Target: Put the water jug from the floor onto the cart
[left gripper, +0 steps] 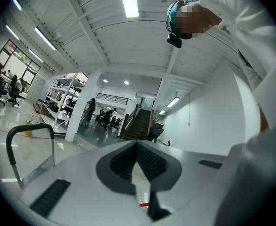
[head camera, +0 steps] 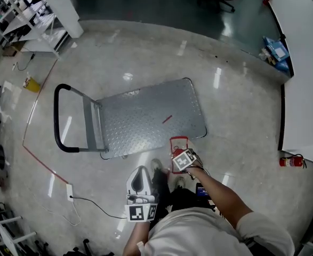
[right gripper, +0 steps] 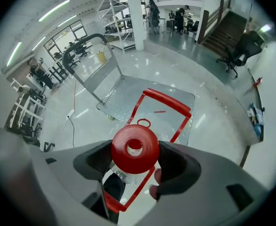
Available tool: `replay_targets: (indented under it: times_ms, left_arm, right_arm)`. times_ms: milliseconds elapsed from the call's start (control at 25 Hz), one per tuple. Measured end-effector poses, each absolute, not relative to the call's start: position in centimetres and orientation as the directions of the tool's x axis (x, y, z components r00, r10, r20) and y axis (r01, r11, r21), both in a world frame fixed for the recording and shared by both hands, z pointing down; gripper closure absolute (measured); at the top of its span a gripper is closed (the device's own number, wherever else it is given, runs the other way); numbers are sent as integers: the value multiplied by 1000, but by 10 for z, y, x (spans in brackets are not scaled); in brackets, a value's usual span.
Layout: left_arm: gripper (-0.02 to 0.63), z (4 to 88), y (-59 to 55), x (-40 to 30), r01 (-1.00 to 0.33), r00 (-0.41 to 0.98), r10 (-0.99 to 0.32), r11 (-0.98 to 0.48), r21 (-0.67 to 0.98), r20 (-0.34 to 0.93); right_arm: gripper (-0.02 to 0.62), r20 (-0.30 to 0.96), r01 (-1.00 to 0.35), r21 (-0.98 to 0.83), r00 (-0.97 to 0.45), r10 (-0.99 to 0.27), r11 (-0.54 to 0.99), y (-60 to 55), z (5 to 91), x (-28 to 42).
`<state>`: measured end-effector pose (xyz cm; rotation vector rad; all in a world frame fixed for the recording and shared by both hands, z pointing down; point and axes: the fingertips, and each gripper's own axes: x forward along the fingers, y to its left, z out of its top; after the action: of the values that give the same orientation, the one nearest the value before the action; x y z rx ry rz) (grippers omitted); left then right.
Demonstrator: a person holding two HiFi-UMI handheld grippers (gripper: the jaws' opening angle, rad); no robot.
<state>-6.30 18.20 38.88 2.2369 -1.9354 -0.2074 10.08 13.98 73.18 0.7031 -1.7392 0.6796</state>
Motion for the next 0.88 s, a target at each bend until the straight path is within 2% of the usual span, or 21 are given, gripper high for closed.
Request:
replay_targets:
  times_ms: [560,880]
  left_arm:
    - [603,386,-21,-96,-935,277,-960,-277,223,-32]
    - [603,390,-88,-105,-910,328,-944,-324,258,-29]
  right_arm:
    - [288,953,-830,-68,-219,-211,553,-15,691,95]
    - [288,941,-851,-61,-223,-254,522,-102,675,74]
